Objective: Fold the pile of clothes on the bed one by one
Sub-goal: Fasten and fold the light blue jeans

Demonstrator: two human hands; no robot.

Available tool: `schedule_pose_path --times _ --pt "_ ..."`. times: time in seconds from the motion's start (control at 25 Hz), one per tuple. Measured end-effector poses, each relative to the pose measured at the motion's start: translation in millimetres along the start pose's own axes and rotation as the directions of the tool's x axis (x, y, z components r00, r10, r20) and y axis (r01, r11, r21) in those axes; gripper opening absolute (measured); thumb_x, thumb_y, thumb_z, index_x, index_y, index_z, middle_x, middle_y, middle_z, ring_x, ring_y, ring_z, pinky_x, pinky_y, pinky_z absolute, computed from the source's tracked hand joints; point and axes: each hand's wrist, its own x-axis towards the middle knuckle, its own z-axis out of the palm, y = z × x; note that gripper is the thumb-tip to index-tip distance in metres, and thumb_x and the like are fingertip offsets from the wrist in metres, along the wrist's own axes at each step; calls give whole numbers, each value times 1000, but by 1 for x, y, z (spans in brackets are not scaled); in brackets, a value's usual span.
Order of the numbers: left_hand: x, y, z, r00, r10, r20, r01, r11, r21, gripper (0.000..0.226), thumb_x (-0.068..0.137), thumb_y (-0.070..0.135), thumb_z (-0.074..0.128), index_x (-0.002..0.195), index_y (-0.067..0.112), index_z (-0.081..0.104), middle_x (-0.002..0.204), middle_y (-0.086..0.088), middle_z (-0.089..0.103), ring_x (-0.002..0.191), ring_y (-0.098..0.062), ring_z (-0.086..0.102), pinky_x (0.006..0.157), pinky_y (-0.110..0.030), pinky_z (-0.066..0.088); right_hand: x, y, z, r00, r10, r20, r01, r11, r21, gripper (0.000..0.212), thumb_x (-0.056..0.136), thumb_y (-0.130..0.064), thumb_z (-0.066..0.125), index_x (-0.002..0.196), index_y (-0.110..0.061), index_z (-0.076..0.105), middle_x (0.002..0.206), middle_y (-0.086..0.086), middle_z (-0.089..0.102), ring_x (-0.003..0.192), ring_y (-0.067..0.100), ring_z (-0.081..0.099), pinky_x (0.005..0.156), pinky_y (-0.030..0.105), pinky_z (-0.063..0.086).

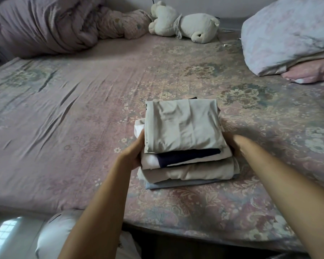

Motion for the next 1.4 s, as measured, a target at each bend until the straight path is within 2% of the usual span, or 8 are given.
schedule_pose_path --times 0.36,0.48,0.72,0.88,1.04,1.12,1.28,1.4 --pt "-4 4 2 1000 5 -2 -5 1000 30 50 90 61 40 99 19 64 93 -1 73 81 -14 68 73 -30 54 -6 -6 -1 997 -73 36 73 997 -5 45 98 -49 37 111 -11 57 106 14 58 104 29 51 97 44 39" --pt "0 3 0 1000 9 0 -9 999 47 48 92 59 41 98 18 65 85 -1 74 79 -15 69 73 -32 54 -3 -5 -1 993 -92 75 92 996 2 45 98 -46 39 109 -7 58 105 16 61 96 26 52 83 41 45" --pt "14 -1 -1 998 52 35 -54 997 54 35 98 42 41 95 14 61 78 0 73 69 -11 69 61 -24 55 9 -1 -1 996 -77 36 74 994 76 45 100 -42 35 73 -9 52 49 4 60 66 20 48 42 22 44" --pt "7 20 25 989 146 21 -147 988 48 29 95 37 43 88 14 59 64 4 71 57 -7 67 50 -19 53 -9 -10 -23 993 -116 31 109 976 191 41 102 -32 32 75 -9 52 76 9 53 69 19 48 56 29 39" --pt "4 37 94 978 191 84 -192 981 12 30 100 29 35 83 15 56 53 7 67 47 -4 63 41 -16 49 -42 11 -82 961 -266 -71 275 942 193 39 102 -27 40 128 -1 53 126 16 56 113 27 53 97 38 44" --pt "-1 36 145 962 207 177 -217 975 39 34 100 34 33 82 16 55 51 8 66 45 -3 62 39 -16 47 -65 41 -125 935 -296 -197 341 903 261 42 101 -25 41 132 2 48 133 21 52 111 25 53 88 33 45" --pt "-8 22 242 900 144 411 -182 982 56 67 50 71 73 89 18 60 75 3 74 58 -5 68 48 -18 53 -100 89 -202 909 -148 -389 281 908 310 38 99 -25 41 82 -5 69 75 13 69 75 25 64 70 28 46" --pt "4 -5 295 882 99 461 -146 987 68 37 92 45 51 106 13 62 111 -4 67 72 -7 70 56 -20 55 -126 131 -245 868 -138 -478 316 894 318 46 100 -22 39 62 -6 59 51 8 61 51 20 59 46 15 43"
